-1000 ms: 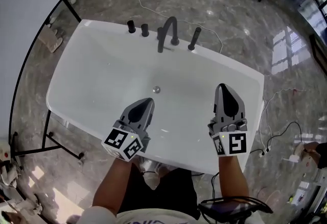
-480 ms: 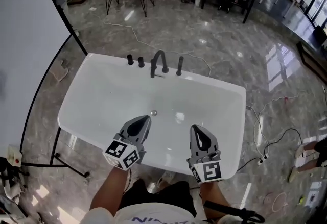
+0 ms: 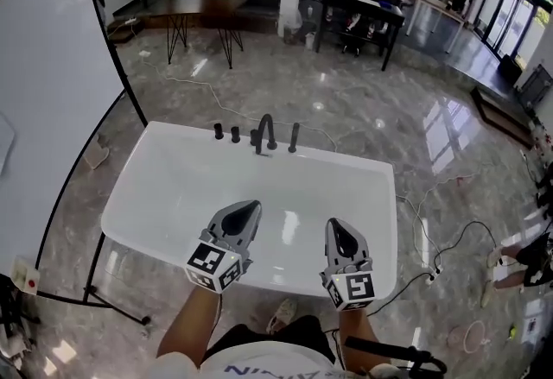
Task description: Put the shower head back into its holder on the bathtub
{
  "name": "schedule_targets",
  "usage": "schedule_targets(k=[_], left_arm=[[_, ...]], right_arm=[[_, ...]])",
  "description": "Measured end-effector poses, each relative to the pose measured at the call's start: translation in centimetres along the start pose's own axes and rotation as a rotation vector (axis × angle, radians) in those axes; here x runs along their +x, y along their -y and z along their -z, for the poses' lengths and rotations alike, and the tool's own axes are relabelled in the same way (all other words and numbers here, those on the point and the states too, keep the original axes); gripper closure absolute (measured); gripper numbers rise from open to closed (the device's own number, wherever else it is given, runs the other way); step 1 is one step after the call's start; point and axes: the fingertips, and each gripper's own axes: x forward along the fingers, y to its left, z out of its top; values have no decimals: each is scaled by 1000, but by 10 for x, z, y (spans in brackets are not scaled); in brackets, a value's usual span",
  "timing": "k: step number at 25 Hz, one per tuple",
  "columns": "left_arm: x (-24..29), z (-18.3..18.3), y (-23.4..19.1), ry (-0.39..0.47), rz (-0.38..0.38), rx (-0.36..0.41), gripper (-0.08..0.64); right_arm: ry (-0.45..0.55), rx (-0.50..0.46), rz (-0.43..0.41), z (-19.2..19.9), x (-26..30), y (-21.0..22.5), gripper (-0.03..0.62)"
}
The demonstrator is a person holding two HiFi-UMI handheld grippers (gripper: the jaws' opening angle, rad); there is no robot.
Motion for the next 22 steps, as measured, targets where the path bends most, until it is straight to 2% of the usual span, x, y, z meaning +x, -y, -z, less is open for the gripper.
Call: schedule_targets(k=[10, 15, 22], left_arm=[[-148, -44, -3, 66, -2, 31, 545], [-205, -55, -2, 84, -16, 33, 545], [-239, -79, 22, 107, -36, 69, 545]], right_arm=[[37, -92, -24, -69, -38, -122, 583], [46, -102, -48, -86, -60, -172, 583], [30, -168, -90, -126, -81, -187, 583]])
